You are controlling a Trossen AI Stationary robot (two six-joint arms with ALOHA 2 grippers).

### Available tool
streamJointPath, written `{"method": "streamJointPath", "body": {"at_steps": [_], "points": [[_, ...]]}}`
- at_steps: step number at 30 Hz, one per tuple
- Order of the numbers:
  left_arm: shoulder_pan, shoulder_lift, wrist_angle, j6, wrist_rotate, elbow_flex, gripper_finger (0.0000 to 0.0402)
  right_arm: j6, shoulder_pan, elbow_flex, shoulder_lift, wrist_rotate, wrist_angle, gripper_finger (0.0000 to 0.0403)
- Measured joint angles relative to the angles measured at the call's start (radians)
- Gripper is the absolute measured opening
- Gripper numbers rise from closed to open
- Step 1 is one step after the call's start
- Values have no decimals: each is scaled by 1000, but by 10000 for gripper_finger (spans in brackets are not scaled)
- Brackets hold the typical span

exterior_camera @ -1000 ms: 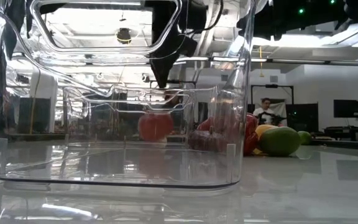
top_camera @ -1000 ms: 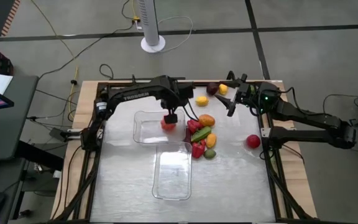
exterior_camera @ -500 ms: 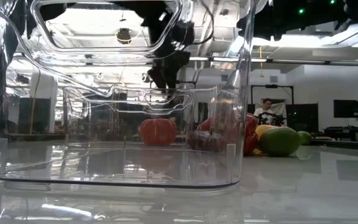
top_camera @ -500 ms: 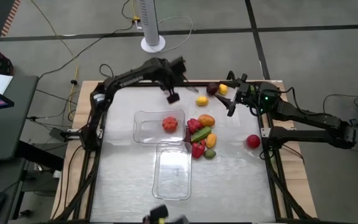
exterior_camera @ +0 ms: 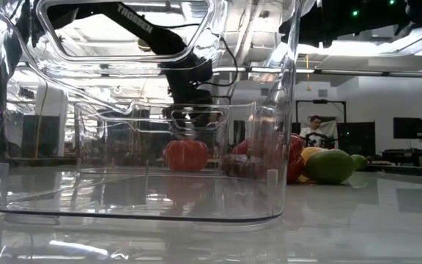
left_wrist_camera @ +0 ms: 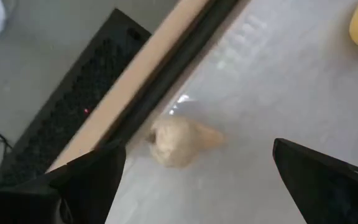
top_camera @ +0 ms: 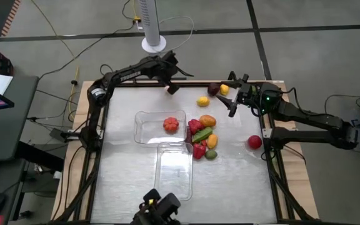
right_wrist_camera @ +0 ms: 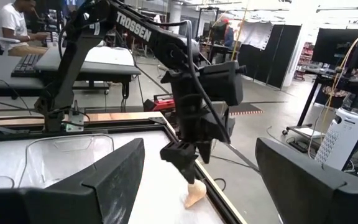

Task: Sort produce into baskets
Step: Put the garlic into the top transparent bin

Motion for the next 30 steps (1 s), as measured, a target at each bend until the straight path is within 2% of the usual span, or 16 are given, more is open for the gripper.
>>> {"method": "streamJointPath", "body": {"at_steps": [8,14,18,22,26,30], "points": [[-48,0,-92,-13,5,-13,393,0,0,0,0,0,-2,333],[-59,-2,35,-74,28,-143,393,1,4,0,0,0,-26,333],[-63,-36,221,-75,30,-301,393,0,3,0,0,-1,-48,333],[-69,-141,405,-88,7,-441,393,12,3,0,0,-1,-51,333],[-61,-230,519,-144,-46,-572,393,30,3,0,0,-2,-51,333],[-62,-289,725,-234,-82,-722,393,45,9,0,0,-2,-51,333]]}}
